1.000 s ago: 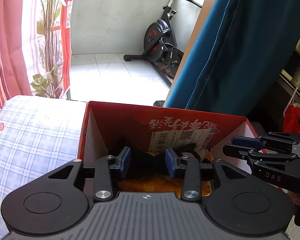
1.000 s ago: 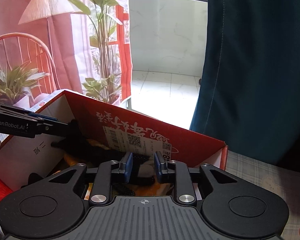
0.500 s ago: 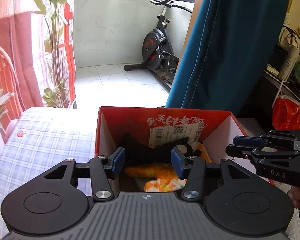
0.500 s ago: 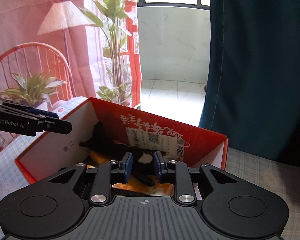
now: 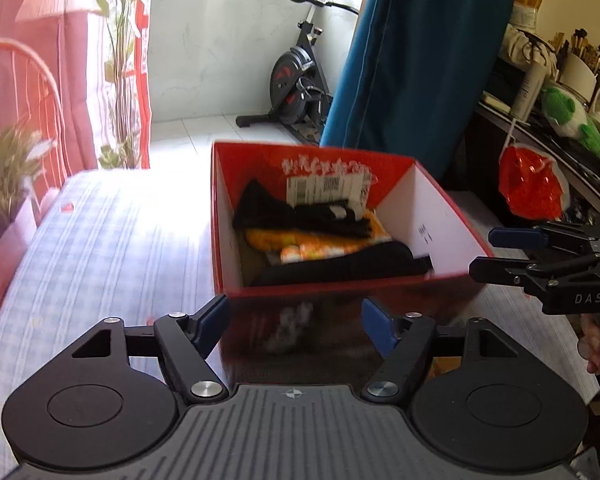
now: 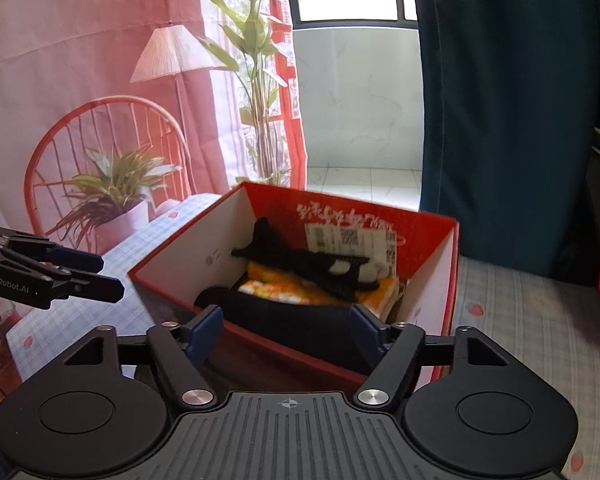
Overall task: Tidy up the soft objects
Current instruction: 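Open the right tool and withdraw it from the box, then grasp the white mesh bag with the left tool while the right tool grasps its other end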
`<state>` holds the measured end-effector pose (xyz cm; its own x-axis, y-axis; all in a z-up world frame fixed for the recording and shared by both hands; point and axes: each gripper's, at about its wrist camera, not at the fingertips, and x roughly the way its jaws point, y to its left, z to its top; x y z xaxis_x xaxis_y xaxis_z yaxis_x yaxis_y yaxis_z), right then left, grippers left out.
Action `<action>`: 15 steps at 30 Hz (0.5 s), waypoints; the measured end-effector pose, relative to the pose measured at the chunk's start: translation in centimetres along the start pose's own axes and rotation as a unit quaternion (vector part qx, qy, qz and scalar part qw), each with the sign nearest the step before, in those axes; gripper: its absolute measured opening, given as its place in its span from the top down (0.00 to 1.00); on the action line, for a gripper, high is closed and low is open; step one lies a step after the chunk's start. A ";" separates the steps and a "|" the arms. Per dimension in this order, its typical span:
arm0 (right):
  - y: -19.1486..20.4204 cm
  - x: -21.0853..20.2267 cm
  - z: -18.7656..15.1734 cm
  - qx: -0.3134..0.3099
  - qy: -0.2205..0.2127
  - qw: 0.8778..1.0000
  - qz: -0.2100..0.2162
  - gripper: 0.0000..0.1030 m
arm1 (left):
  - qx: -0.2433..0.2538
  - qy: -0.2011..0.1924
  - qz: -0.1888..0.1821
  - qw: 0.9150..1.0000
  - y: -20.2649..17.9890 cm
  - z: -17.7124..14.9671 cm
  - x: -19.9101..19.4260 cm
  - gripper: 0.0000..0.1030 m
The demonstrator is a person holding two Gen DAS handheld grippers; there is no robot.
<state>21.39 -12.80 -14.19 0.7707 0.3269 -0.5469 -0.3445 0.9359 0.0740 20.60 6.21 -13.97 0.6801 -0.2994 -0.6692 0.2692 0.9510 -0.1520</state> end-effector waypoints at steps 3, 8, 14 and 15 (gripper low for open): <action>0.6 -0.6 -2.3 0.017 0.017 1.000 0.002 0.22 | 0.001 0.016 -0.003 1.000 -0.1 -2.5 0.0 0.18; 1.4 -1.2 -6.3 0.037 0.059 0.998 -0.001 0.10 | -0.009 0.050 -0.020 0.998 -0.4 -6.3 0.9 0.17; 2.0 -2.2 -10.9 0.088 0.097 0.991 -0.014 0.01 | -0.033 0.079 -0.040 0.996 -0.5 -9.0 1.9 0.17; 2.0 -2.3 -11.6 0.097 0.107 0.989 -0.015 0.01 | -0.034 0.082 -0.041 0.995 -0.6 -9.3 2.1 0.17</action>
<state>12.76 -13.21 -22.46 0.6407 0.2828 -0.7138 -0.1983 0.9591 0.2019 15.54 5.78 -21.99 0.5360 -0.3659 -0.7608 0.2689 0.9283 -0.2570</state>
